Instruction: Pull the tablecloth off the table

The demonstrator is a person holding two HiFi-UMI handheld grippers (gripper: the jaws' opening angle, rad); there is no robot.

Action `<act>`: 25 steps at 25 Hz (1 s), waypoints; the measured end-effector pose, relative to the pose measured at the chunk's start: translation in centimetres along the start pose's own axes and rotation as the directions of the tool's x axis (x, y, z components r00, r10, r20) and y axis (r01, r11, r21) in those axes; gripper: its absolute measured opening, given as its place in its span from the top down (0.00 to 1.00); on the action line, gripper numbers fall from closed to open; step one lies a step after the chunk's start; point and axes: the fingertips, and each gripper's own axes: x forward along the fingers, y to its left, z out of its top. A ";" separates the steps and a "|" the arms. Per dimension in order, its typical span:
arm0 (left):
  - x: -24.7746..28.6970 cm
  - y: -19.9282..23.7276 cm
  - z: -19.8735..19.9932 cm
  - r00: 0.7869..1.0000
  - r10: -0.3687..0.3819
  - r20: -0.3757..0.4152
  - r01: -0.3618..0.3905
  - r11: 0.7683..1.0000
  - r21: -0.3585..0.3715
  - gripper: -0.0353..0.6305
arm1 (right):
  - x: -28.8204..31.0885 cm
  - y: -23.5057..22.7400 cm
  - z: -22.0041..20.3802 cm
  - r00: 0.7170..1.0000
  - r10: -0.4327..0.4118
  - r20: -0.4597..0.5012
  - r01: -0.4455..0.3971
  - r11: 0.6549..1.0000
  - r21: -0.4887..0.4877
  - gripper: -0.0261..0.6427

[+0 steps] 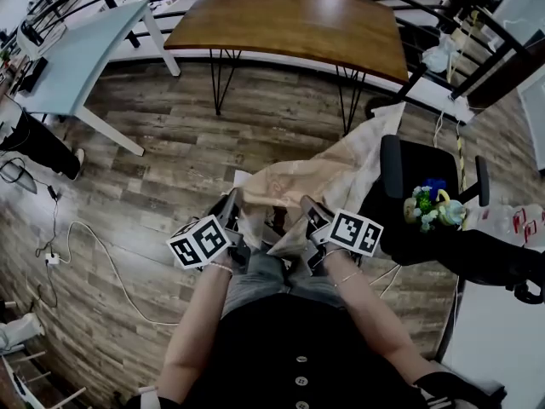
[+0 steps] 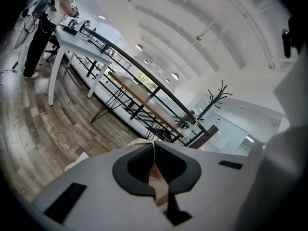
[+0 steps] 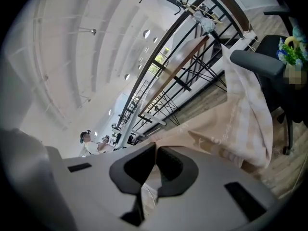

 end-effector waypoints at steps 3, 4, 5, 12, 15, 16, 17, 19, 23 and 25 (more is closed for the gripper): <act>0.2 0.3 -0.6 1.000 0.013 -0.020 -0.013 1.000 -0.009 0.92 | -0.1 -0.2 0.1 1.000 -0.007 0.003 0.007 1.000 0.002 0.92; 0.2 0.3 -0.9 1.000 0.016 -0.027 -0.016 1.000 -0.011 0.92 | -0.1 -0.4 0.2 1.000 -0.010 0.007 0.010 1.000 0.003 0.92; 0.2 0.3 -1.2 0.999 0.017 -0.033 -0.018 1.000 -0.014 0.92 | -0.2 -0.5 0.4 1.000 -0.013 0.012 0.012 1.000 0.005 0.92; 0.7 -0.6 -1.5 0.999 -0.005 -0.040 0.005 1.000 -0.016 0.92 | -0.5 -1.4 1.1 0.999 -0.021 0.033 0.019 0.999 0.045 0.92; 0.8 -0.7 -1.2 0.999 -0.004 -0.037 0.004 1.000 -0.011 0.92 | -0.5 -1.3 1.3 0.999 -0.016 0.034 0.014 0.999 0.036 0.92; 0.8 -0.7 -1.1 0.999 -0.004 -0.035 0.003 1.000 -0.012 0.92 | -0.4 -1.2 1.4 0.999 -0.014 0.034 0.013 0.999 0.032 0.92; 0.9 -0.7 -1.0 0.999 -0.003 -0.033 0.003 1.000 -0.013 0.92 | -0.4 -1.2 1.5 0.999 -0.014 0.033 0.013 0.999 0.030 0.92; 1.0 -0.9 -1.0 0.999 -0.004 -0.034 0.003 1.000 -0.013 0.92 | -0.5 -1.2 1.7 0.999 -0.014 0.036 0.013 1.000 0.028 0.92; 1.0 -1.0 -1.0 0.999 -0.003 -0.036 0.003 1.000 -0.011 0.92 | -0.5 -1.2 1.9 0.999 -0.012 0.037 0.011 1.000 0.026 0.92; 1.1 -1.0 -1.0 0.999 -0.005 -0.037 0.005 1.000 -0.013 0.92 | -0.5 -1.2 1.9 0.999 -0.012 0.036 0.011 1.000 0.024 0.92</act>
